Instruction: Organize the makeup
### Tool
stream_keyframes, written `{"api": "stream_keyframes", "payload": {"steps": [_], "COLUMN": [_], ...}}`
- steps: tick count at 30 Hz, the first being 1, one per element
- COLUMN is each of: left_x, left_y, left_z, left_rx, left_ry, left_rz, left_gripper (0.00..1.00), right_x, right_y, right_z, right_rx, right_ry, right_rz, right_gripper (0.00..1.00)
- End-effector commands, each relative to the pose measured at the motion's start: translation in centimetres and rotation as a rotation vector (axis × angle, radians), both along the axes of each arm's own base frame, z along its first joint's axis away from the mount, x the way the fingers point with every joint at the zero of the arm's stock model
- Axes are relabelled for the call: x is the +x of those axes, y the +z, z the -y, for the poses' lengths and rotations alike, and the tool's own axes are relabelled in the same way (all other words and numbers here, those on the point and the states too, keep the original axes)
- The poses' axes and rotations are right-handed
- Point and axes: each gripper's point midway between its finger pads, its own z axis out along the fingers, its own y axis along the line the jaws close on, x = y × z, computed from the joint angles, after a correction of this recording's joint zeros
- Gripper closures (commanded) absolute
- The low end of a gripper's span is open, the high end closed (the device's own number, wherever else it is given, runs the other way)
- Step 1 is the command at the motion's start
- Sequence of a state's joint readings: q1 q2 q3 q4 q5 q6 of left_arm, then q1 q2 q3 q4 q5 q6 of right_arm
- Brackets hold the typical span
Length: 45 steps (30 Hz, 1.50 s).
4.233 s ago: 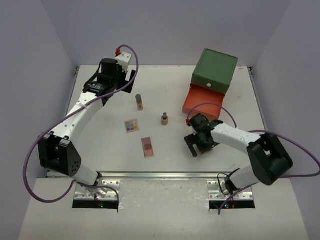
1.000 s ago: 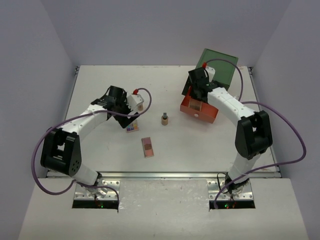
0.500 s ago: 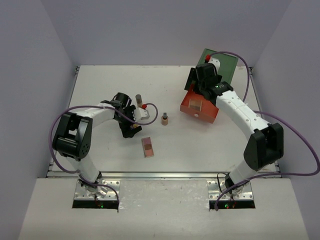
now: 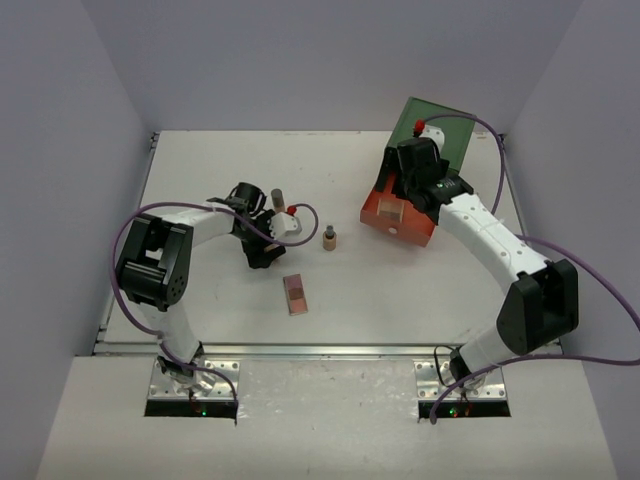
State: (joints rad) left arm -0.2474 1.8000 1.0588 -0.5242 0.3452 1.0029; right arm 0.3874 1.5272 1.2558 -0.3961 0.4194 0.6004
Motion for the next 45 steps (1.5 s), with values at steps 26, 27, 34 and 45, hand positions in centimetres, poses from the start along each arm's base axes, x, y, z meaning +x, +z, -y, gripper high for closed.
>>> {"api": "stream_keyframes", "payload": {"steps": [26,27,34,45], "left_x": [0.2,0.1,0.0,0.0], "left_y": [24.1,24.7,26.9,26.9], "left_z": [5.7,6.1,7.0,7.2], "left_rx": [-0.457,-0.479,-0.511,-0.505], "left_ry": [0.024,0.017,0.013,0.014], "left_rz": [0.244,0.241,0.262,0.274], "left_gripper": [1.0,1.0,1.0,1.0], "right_x": [-7.8,-7.7,-7.7,-6.2], "right_y": [11.6,11.1,11.7,8.1], "right_z": [-17.0,-17.9,-23.3,-25.5], "right_rx": [0.571,0.569,0.706,0.786], "right_ry": [0.87,0.879,0.939,0.868], "right_rz": [0.121,0.099,0.021,-0.1], "right_gripper": [0.15,0.15,0.18,0.3]}}
